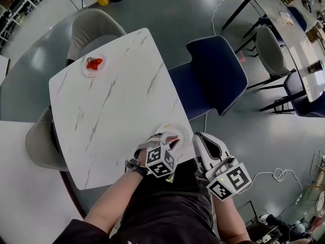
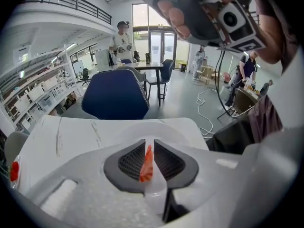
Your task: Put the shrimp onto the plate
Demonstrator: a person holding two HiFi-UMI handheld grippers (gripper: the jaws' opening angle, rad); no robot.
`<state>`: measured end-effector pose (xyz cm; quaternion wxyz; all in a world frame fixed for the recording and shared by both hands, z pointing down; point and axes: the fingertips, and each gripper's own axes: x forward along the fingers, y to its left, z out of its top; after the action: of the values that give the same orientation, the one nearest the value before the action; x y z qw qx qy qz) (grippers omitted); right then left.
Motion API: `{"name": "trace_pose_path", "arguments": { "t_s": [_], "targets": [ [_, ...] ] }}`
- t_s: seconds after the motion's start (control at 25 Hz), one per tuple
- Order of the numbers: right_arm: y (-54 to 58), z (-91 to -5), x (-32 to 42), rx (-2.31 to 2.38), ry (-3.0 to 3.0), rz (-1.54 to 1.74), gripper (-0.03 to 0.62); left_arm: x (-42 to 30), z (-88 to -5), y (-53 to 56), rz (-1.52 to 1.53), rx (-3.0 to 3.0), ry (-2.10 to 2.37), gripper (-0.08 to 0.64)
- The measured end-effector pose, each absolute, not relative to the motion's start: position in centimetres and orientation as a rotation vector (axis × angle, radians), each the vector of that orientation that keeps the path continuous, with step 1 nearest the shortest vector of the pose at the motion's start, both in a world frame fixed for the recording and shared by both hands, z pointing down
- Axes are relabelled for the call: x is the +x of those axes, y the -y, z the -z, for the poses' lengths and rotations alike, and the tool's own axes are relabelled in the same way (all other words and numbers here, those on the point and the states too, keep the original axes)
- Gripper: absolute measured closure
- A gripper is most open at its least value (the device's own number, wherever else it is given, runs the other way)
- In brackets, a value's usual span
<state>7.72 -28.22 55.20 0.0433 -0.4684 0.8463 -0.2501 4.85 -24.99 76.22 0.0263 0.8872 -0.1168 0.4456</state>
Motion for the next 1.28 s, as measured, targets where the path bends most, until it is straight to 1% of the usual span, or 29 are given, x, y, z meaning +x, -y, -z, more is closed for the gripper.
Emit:
{"name": "trace_pose_path", "arguments": {
  "t_s": [0.24,0.44,0.84,0.92,1.28],
  "targets": [
    [28.1,-54.9,7.8,-1.412,-2.598,0.777,0.591,5.0,-76.2,24.9,-1.374,2.727,0.342,0.508],
    [28.2,-54.0,7.7,-1.406,-2.616,0.801,0.591,4.4,-72.6,25.7,-1.286,2.731,0.473,0.508],
    [28.4,-50.6,5.9,-1.360,-2.681,0.800,0.591,3.2,-60.7,26.9,-0.892,2.749,0.739,0.509],
    [28.3,-49.7,5.5,-1.350,-2.701,0.790,0.591,3.0,-58.2,26.9,-0.798,2.754,0.783,0.552],
    [27.6,-44.8,3.7,-1.292,-2.793,0.689,0.591,1.5,-48.3,26.5,-0.434,2.737,0.935,0.552]
  ]
}}
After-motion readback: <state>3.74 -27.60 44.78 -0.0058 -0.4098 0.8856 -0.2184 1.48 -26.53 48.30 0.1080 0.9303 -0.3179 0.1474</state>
